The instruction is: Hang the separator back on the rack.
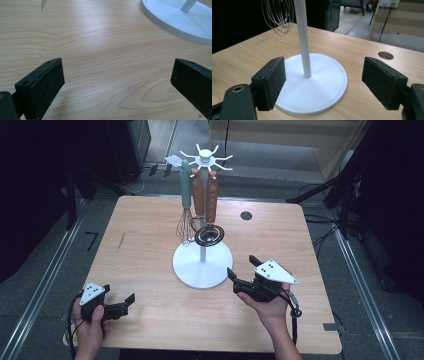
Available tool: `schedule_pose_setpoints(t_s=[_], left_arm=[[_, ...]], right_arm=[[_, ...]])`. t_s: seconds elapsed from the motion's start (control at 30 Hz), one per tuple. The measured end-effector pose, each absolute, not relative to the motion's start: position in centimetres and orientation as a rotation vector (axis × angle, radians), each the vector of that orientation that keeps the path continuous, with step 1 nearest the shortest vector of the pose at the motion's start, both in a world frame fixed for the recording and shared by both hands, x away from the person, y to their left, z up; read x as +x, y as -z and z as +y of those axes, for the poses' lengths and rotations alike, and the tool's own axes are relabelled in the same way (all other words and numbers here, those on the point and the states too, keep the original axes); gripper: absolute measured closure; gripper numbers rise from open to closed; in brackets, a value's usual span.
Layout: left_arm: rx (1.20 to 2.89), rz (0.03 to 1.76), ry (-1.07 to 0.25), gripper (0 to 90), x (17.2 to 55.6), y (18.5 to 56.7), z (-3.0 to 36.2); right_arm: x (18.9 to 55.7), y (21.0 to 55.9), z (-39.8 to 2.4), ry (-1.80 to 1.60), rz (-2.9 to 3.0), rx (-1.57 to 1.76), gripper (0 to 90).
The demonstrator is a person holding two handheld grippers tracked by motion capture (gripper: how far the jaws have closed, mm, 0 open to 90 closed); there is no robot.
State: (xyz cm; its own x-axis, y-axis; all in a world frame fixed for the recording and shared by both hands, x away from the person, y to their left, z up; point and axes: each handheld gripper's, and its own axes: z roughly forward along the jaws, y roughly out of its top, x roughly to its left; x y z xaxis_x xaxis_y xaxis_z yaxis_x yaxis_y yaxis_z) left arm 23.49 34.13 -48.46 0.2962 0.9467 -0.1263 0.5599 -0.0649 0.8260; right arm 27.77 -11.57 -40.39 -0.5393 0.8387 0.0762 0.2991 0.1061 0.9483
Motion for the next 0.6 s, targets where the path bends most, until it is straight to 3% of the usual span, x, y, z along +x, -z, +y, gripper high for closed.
schedule_pose_setpoints(t_s=[0.6], left_arm=[[1.741,1.373,-0.594,0.0,23.5,48.4,34.1]], right_arm=[[27.3,44.4,-13.9,-1.362,1.939,1.194,21.0]])
